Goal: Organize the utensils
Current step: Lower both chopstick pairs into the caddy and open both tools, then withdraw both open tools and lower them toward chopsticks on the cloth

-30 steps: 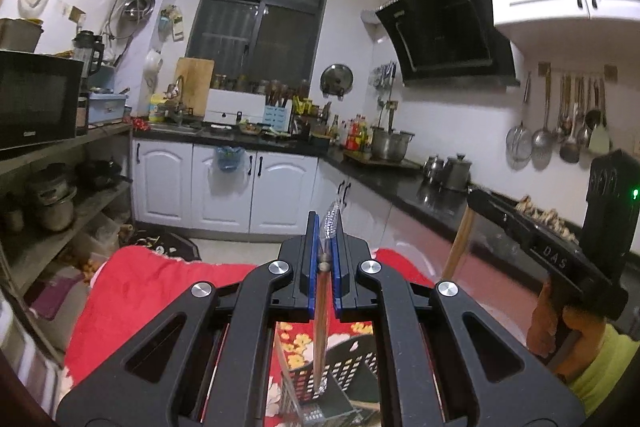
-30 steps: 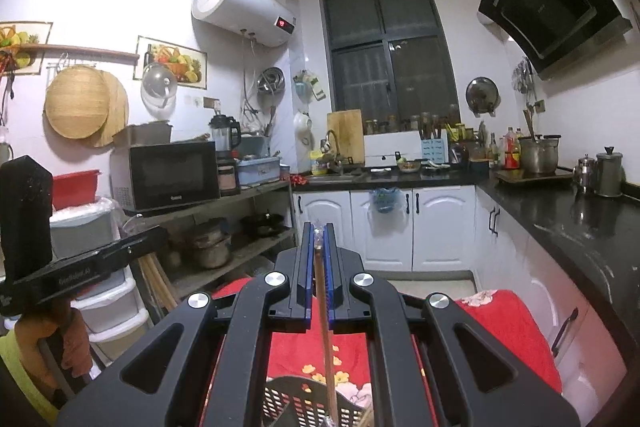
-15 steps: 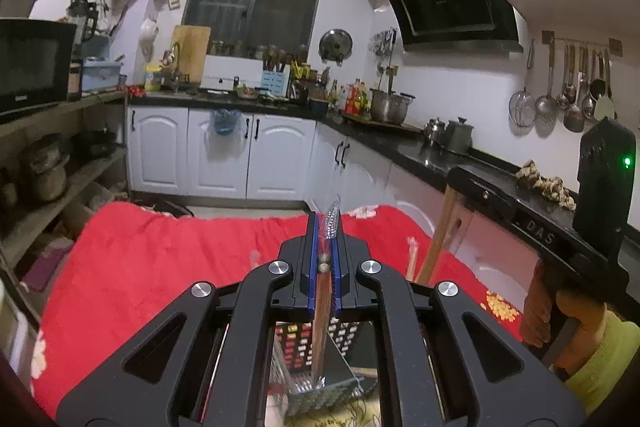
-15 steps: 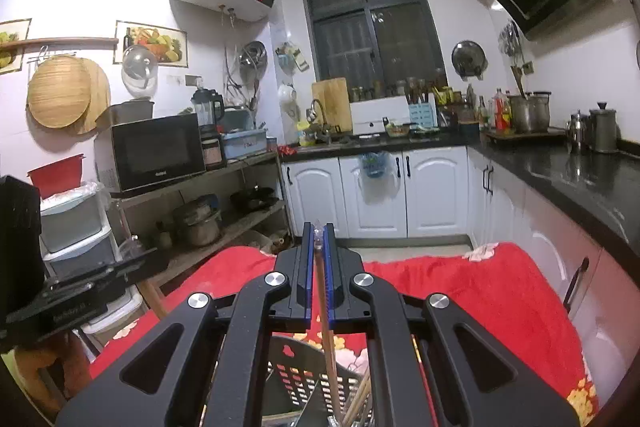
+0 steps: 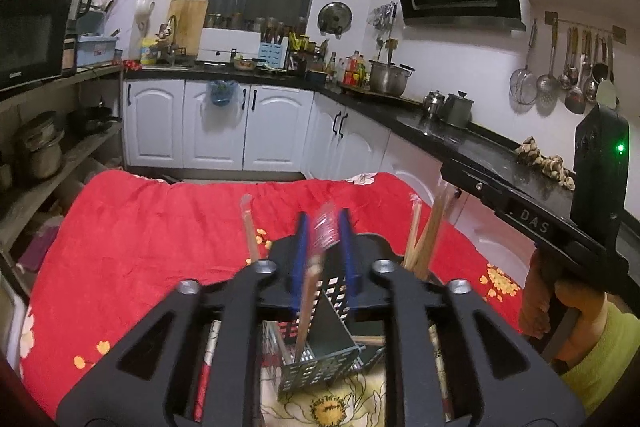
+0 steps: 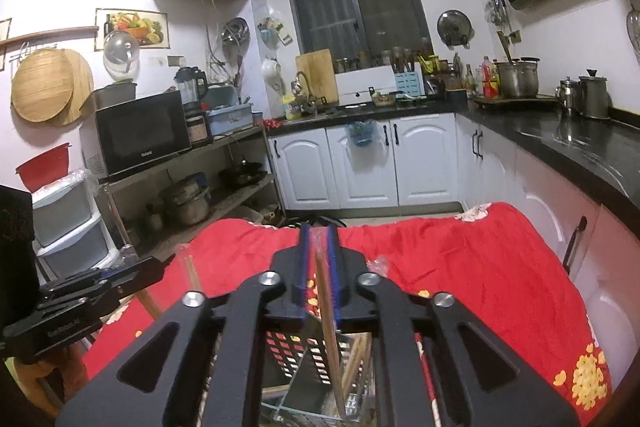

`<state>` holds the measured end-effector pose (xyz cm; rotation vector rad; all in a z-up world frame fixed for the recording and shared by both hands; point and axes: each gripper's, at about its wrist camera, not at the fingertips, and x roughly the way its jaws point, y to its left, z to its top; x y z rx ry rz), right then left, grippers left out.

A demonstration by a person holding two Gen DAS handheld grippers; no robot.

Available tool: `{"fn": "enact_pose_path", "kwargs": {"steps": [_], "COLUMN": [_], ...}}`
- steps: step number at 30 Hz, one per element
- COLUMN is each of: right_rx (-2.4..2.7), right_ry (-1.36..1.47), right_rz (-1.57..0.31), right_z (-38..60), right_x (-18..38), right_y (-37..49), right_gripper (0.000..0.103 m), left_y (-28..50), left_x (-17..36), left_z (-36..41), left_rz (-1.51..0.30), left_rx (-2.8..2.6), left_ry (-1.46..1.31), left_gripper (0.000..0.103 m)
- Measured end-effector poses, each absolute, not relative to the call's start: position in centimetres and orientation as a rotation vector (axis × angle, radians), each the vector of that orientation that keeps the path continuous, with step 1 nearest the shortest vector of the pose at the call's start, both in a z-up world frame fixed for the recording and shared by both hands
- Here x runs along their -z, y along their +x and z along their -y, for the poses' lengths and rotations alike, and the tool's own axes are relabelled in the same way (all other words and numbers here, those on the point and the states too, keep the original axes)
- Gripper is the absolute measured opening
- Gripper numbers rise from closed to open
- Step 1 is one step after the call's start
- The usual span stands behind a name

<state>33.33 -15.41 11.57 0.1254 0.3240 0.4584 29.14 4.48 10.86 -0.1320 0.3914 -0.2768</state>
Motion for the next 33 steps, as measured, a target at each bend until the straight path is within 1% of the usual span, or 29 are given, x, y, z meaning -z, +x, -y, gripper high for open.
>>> {"fn": "enact_pose_path", "kwargs": {"steps": [1, 2, 4, 5, 6, 7, 11, 12, 13, 15, 16, 19, 21, 26, 33], "right_rx": [-0.456, -0.455, -0.452, -0.452, -0.452, -0.453, -0.455, -0.454, -0.452, -0.448, -0.445, -0.441, -0.442, -0.449, -0.454], "right_ry": [0.129, 0.132, 0.135, 0.137, 0.138, 0.139, 0.13, 0.126, 0.122, 0.111, 0.106, 0.099, 0.1, 0.086, 0.082], "right_rz": [-0.326, -0.331, -0.337, -0.341, -0.344, -0.347, -0.365, -0.371, -0.375, -0.377, -0.378, -0.383, -0.381, -0.384, -0.395], "right_z": [15.5, 15.6, 15.8, 16.0, 16.1, 16.3, 16.5, 16.5, 16.6, 16.7, 16.7, 16.8, 16.8, 17.1, 17.6], "right_x": [-11.5, -11.4, -11.3, -11.3, -11.2, -11.2, -10.9, -10.7, -10.6, -10.4, -10.3, -10.2, -10.2, -9.9, -9.6], "right_y": [33.3, 33.2, 33.0, 32.9, 32.8, 32.7, 32.2, 32.0, 31.9, 31.6, 31.5, 31.0, 31.0, 29.7, 28.2], "right_gripper": [0.022, 0.023, 0.026, 0.029, 0.033, 0.034, 0.04, 0.041, 0.042, 0.046, 0.047, 0.05, 0.055, 0.059, 0.061], "left_y": [29.1, 29.0, 28.9, 28.8, 28.7, 28.6, 28.0, 27.8, 27.6, 27.3, 27.1, 26.6, 26.2, 25.0, 23.7], "left_x": [-10.8, -10.8, -10.8, -10.8, -10.9, -10.9, -11.1, -11.1, -11.1, -11.1, -11.1, -11.2, -11.3, -11.7, -11.5], "left_z": [-4.6, -4.7, -4.9, -5.0, -5.1, -5.3, -5.7, -5.7, -5.9, -6.0, -6.1, -6.2, -6.5, -7.1, -7.9], "left_rz": [-0.393, -0.395, -0.399, -0.402, -0.402, -0.402, -0.395, -0.391, -0.387, -0.384, -0.384, -0.38, -0.375, -0.359, -0.357], "left_rx": [0.273, 0.265, 0.254, 0.249, 0.245, 0.239, 0.213, 0.201, 0.182, 0.171, 0.167, 0.159, 0.157, 0.152, 0.155], "left_ry": [-0.133, -0.133, -0.131, -0.134, -0.136, -0.139, -0.138, -0.136, -0.133, -0.126, -0.125, -0.128, -0.135, -0.154, -0.194], "left_gripper": [0.026, 0.029, 0.038, 0.042, 0.05, 0.058, 0.074, 0.083, 0.086, 0.091, 0.093, 0.093, 0.093, 0.093, 0.093]}}
